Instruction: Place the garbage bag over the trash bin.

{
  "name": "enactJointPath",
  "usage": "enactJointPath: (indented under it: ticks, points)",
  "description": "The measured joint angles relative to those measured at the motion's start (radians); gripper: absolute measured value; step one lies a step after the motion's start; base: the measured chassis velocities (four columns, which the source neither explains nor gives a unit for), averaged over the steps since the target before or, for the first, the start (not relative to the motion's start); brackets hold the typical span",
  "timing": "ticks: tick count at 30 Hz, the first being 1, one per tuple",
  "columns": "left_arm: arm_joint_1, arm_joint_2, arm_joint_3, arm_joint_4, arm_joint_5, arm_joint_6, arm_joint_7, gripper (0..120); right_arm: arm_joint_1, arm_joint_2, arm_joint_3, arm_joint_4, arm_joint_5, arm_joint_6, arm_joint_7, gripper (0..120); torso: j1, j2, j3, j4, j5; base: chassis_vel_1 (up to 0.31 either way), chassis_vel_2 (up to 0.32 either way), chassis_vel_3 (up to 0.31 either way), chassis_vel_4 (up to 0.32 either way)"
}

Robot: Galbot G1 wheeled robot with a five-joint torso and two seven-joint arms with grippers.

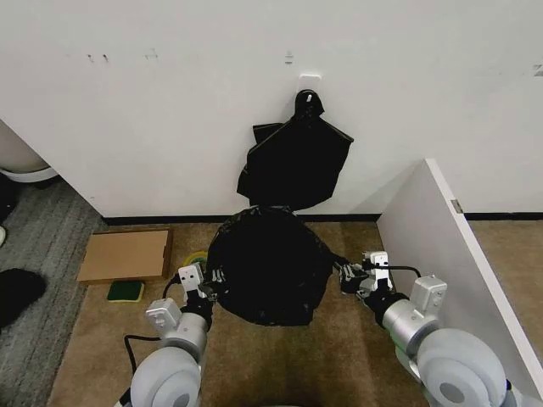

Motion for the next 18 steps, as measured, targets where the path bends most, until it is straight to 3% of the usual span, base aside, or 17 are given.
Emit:
enactJointPath:
  ticks: [8,18]
  points:
    - [0.001,-0.001,-0.004,-0.004,-0.032,0.008,-0.017,0,0.000,0.015,-0.009,-0.013,0.012,0.017,-0.004,0,0.000,0.000,0.000,0.0001,0.0000,0.000,0.000,0.000,0.000]
    - [-0.023,-0.006,-0.009,0.026,-0.105,0.024,-0.060,0,-0.062,0.011,0.091,0.050,0.065,0.020,-0.005,33,0.000,0.000,0.000,-0.0001,0.0000,0.000,0.000,0.000,0.000]
